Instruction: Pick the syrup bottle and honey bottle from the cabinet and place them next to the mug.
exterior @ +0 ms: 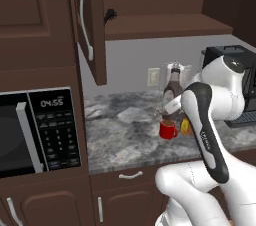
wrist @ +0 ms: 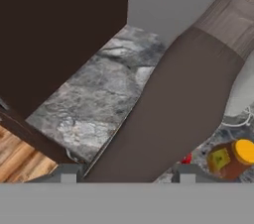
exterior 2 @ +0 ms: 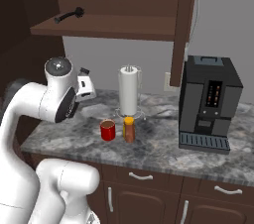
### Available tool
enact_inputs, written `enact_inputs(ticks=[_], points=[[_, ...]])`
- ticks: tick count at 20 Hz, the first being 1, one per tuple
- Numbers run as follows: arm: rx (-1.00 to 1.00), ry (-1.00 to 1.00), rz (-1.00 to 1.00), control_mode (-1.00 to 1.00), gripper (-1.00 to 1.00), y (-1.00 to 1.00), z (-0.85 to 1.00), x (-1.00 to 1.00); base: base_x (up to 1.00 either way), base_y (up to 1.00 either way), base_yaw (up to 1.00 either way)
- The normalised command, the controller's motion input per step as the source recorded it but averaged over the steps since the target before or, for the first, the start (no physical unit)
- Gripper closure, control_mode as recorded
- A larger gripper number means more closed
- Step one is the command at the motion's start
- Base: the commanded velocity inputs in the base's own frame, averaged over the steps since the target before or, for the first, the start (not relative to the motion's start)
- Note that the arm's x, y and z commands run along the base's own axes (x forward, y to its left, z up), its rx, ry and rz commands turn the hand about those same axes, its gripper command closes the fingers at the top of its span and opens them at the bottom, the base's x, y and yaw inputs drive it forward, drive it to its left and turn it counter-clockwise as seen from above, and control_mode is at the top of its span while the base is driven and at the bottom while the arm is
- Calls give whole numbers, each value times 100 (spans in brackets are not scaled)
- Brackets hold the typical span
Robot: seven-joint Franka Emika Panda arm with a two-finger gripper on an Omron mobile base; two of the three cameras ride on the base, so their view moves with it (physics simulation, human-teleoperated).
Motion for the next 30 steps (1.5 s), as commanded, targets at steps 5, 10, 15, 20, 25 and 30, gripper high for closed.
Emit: enact_inputs(ticks=[5,10,15,20,25,30], points=[[-14,0,-10,-100,100,0,-42,51,0,0,0],[-13,0,-7,-100,100,0,-34,60,0,0,0],[-11,0,-5,-100,100,7,-52,56,0,0,0],[-6,0,-2,-100,100,13,-57,40,0,0,0],[-2,-2,0,-100,100,19,-48,25,0,0,0],[-2,-5,0,-100,100,17,-51,28,0,0,0]])
